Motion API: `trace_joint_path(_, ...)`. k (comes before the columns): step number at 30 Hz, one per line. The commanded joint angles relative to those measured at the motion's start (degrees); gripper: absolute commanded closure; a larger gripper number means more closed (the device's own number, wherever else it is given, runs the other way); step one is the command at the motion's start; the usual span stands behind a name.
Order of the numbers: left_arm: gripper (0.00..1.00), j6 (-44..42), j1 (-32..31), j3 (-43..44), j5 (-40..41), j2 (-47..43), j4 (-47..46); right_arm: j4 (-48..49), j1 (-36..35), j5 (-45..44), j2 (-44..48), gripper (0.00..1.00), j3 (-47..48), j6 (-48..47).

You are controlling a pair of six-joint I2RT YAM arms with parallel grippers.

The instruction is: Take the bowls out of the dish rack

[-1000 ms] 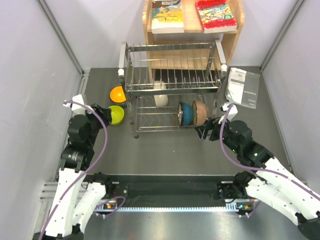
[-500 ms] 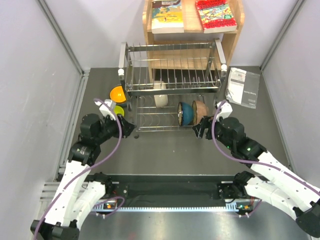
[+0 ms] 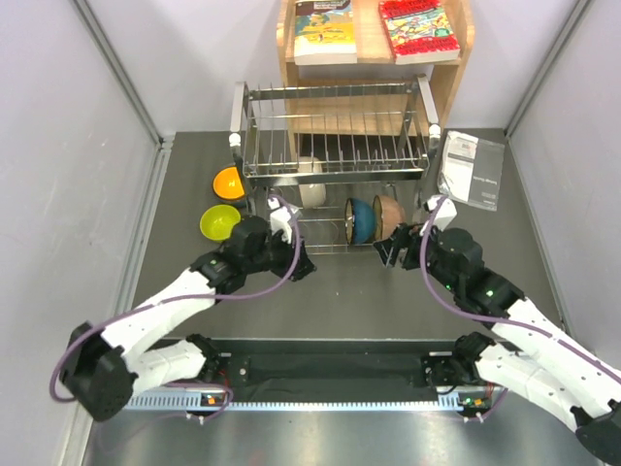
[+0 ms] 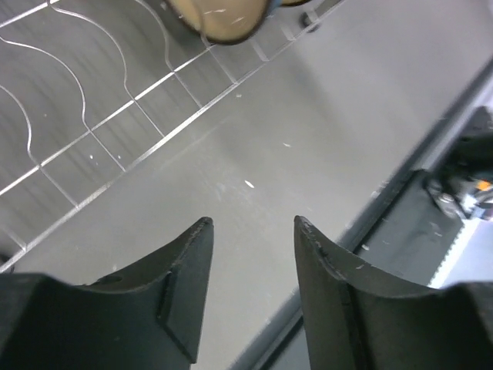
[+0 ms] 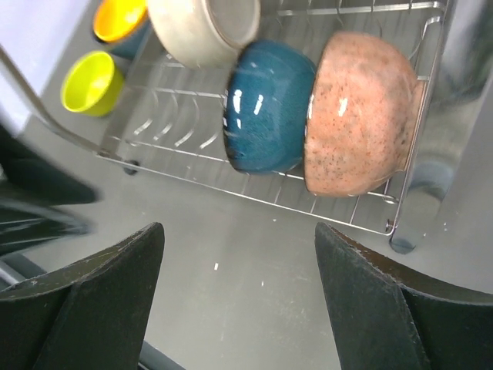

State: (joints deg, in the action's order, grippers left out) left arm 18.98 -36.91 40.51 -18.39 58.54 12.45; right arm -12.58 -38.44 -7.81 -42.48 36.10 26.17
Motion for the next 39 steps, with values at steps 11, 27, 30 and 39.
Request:
trace_joint_path(11, 0.45, -1.8, -4.0, 5.8, 7.2, 22.7, -29.3, -2.2, 0.6, -1.0, 6.2, 0.20, 4.0, -1.3)
trace_joint_path(27, 0.45, -0.3, -5.8, 10.4, 5.3, 32.2, -39.1, -3.1, 0.6, -2.1, 5.3, 0.21, 2.3, -1.4)
trace_joint_path(30, 0.45, -0.3, -6.8, 11.1, 5.3, 33.5, -39.6, -3.0, 0.6, -2.3, 5.2, 0.20, 1.7, -0.9)
trace_joint_path(39, 0.47, -1.3, -7.4, 14.1, 5.8, 39.4, -43.1, -3.9, 0.6, -1.8, 6.7, 0.21, 1.2, -1.3)
